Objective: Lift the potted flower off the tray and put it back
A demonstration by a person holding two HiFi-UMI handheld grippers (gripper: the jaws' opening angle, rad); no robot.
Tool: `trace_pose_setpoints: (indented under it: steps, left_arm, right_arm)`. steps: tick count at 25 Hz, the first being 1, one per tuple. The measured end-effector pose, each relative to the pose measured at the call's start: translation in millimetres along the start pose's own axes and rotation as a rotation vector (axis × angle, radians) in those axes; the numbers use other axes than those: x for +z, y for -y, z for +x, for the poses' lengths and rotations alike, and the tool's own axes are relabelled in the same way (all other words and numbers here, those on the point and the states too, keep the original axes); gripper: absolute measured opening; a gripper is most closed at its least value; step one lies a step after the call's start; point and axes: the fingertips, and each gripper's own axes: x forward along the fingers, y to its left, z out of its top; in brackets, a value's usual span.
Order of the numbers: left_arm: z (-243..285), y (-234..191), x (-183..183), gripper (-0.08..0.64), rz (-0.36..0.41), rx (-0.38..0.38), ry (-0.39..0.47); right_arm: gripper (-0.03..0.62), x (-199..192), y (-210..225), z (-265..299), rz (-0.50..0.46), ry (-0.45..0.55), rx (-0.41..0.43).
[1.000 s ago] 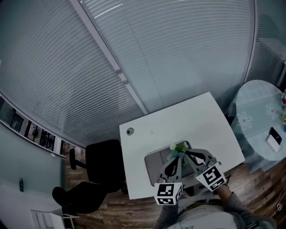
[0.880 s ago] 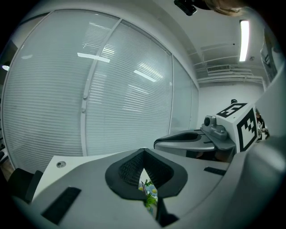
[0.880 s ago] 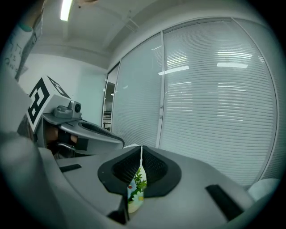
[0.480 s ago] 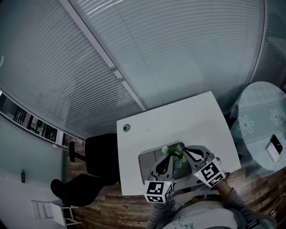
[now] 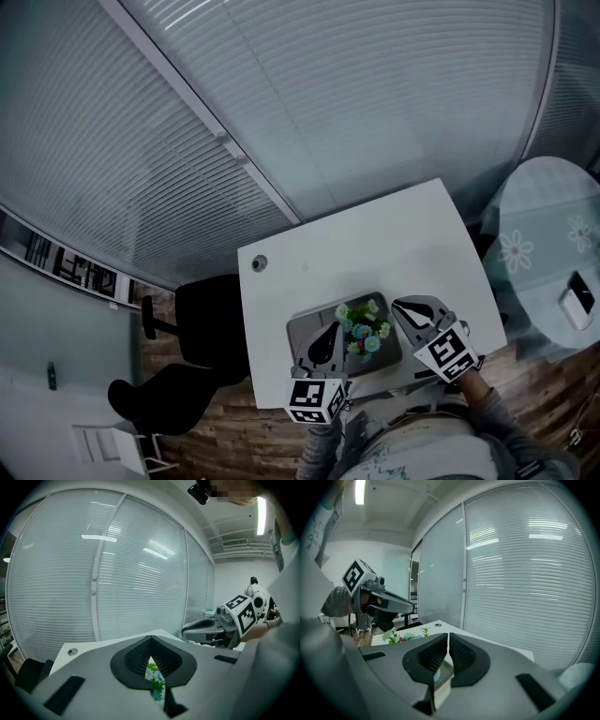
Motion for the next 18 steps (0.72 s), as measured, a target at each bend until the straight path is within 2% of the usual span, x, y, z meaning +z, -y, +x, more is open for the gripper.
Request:
trace_pose_setpoints:
  steps: [8,13,18]
  left_arm:
    - [5.7,-23.7,-12.6,0.011,-0.016,-0.080,-0.040]
    - [4.8,-41.0,-25.5,0.011,-0.036,-0.126,-0.063]
    - [8.3,-54.8,-37.1,0.011,-0.051,-0.170,-0.075]
  right_arm:
    - [0.023,-6.6,2.3,16.3,0.052,-0.027,-0.070]
    - [0.023,-21.2,4.5,24.6,0.030,-0.090,-0.124]
    - [0.023,-38.8,4.1,29.3,0.052,-0.148,-0.170]
